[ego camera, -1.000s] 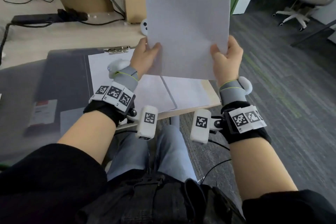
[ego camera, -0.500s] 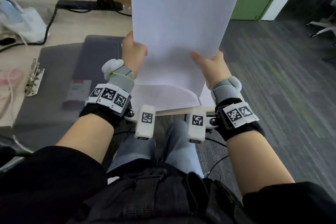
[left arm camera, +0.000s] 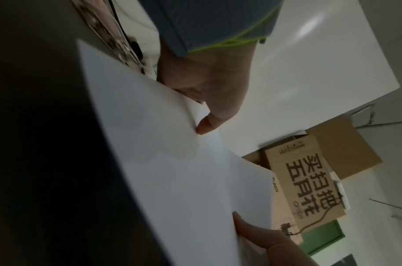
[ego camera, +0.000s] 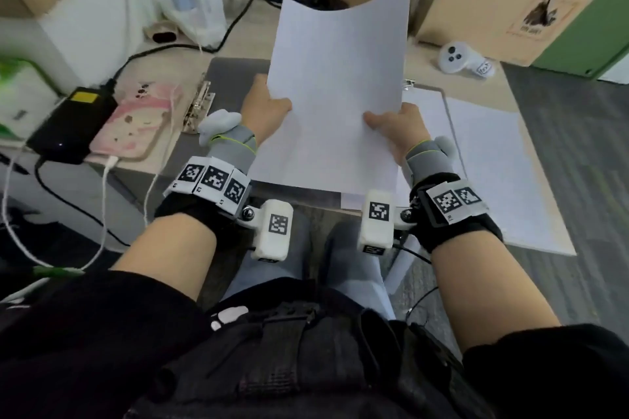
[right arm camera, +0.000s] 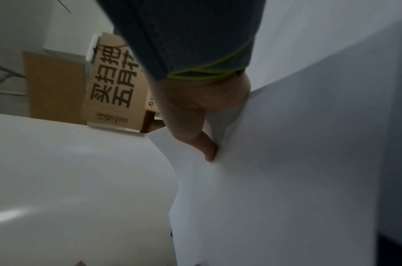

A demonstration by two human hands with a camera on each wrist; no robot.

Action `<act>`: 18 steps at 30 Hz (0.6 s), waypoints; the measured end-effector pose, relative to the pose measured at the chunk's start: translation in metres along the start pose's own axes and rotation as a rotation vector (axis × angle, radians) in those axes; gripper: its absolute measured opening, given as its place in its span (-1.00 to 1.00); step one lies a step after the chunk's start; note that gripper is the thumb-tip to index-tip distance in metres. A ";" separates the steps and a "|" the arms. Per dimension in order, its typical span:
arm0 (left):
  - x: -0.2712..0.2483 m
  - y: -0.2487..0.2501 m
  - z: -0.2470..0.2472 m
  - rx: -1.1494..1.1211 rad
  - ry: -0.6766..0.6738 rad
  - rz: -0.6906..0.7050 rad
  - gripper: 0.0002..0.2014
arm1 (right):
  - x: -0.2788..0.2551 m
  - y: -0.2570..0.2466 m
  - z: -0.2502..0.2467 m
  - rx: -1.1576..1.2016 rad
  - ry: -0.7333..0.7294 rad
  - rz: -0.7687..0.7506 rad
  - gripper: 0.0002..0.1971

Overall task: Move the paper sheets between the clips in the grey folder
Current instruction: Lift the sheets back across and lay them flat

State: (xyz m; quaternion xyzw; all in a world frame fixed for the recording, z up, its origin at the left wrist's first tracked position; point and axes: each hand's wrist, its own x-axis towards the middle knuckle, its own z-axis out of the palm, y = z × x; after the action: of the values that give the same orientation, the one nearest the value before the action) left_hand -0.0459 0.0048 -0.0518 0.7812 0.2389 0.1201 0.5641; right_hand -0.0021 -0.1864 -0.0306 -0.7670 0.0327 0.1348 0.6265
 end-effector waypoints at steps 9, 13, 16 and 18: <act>0.016 -0.043 -0.080 0.195 0.159 -0.063 -0.57 | 0.011 0.005 0.062 -0.154 -0.073 0.126 -0.88; 0.025 -0.050 -0.091 0.170 0.227 -0.103 -0.63 | 0.013 0.003 0.080 -0.194 -0.113 0.129 -0.78; 0.032 -0.055 -0.098 0.104 0.229 -0.124 -0.58 | 0.017 0.003 0.088 -0.161 -0.130 0.134 -0.77; 0.040 -0.059 -0.102 0.089 0.203 -0.150 -0.54 | 0.018 0.003 0.092 -0.164 -0.135 0.135 -0.79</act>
State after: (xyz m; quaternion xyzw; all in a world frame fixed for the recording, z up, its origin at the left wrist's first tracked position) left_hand -0.0718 0.1239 -0.0761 0.7694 0.3576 0.1452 0.5090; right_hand -0.0010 -0.0960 -0.0541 -0.8010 0.0311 0.2303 0.5518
